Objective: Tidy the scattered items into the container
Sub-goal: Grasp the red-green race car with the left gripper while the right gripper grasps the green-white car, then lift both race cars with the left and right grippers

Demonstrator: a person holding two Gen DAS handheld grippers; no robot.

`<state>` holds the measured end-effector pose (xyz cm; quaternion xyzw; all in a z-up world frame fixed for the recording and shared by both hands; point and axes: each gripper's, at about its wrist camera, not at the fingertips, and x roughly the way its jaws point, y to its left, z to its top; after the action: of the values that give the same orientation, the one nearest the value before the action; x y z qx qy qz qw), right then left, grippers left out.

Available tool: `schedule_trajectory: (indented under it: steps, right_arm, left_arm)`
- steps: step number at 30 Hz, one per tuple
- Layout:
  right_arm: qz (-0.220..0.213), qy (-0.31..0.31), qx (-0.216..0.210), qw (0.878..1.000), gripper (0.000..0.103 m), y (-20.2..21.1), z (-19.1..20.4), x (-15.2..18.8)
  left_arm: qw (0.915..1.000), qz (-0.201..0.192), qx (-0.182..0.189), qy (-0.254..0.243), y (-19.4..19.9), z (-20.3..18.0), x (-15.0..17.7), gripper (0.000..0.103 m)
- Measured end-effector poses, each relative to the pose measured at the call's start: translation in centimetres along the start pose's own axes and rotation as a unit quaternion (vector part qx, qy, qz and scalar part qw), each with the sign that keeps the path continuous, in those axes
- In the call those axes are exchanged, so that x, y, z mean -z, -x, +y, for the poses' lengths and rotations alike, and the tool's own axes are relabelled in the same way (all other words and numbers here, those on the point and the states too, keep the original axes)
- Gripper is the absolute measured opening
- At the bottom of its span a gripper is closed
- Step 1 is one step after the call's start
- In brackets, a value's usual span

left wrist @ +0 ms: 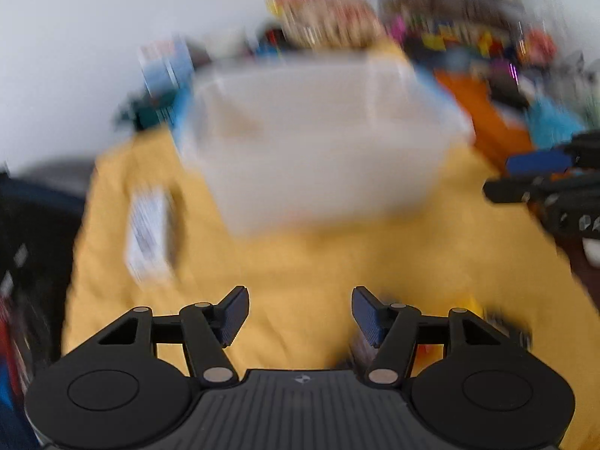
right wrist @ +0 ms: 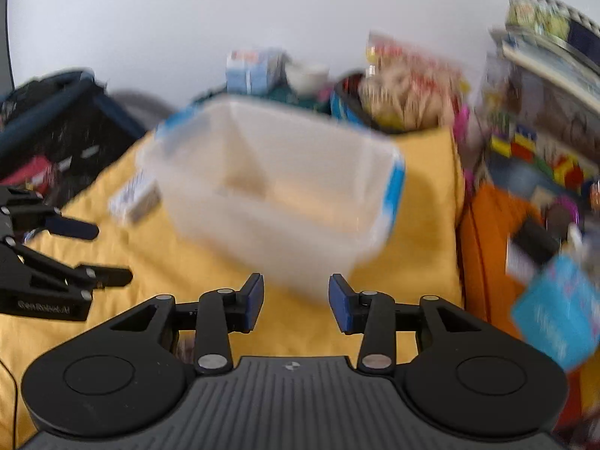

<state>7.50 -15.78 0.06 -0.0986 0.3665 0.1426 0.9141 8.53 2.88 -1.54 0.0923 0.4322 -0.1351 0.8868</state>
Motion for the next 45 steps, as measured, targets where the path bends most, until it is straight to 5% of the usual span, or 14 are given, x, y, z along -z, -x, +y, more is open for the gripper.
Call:
schedule_trajectory:
  steps: [6,14,20,24,29,30,35,37,40,45]
  right_arm:
    - [0.059,0.002,-0.005,0.998,0.043,0.2,0.9,6.8]
    - [0.057,-0.032,0.007,0.998,0.043,1.6,0.6,9.5]
    - [0.059,-0.063,0.001,0.996,0.043,1.0,-1.2,10.1]
    - [0.079,-0.129,-0.025,0.988,0.041,-0.7,-3.5,11.1]
    - [0.102,-0.165,-0.089,0.977,0.034,-2.3,-4.1,11.7]
    - [0.107,-0.161,-0.097,0.976,0.024,-2.5,-3.7,11.7]
    - [0.099,-0.083,-0.05,0.99,0.019,-1.6,-1.2,11.1]
    - [0.092,-0.036,-0.008,0.995,0.019,-0.7,-0.5,10.8]
    - [0.095,0.073,0.057,0.991,0.019,0.1,0.7,11.3]
    - [0.111,0.173,0.105,0.973,0.019,-0.8,2.2,13.1]
  left_arm:
    - [0.9967,0.071,0.02,0.034,-2.0,-1.8,4.7,0.064]
    - [0.9803,0.095,0.078,0.154,-5.0,0.3,4.1,0.055]
    - [0.9829,0.092,0.096,0.127,-5.6,-1.3,3.0,0.019]
    - [0.9931,0.076,0.082,0.034,-3.5,-3.3,3.6,0.017]
    - [0.9924,0.082,0.091,0.004,-1.7,-2.6,4.5,0.017]
    - [0.9917,0.085,0.097,0.003,-1.5,-2.2,4.6,0.017]
    - [0.984,0.093,0.151,0.02,-0.2,-1.6,5.4,0.018]
    - [0.9869,0.102,0.125,0.008,-0.1,-2.5,6.1,0.018]
    - [0.9914,0.104,0.034,-0.072,0.0,-4.3,7.2,0.018]
    - [0.9808,0.111,-0.069,-0.145,-1.0,-4.7,8.2,0.021]
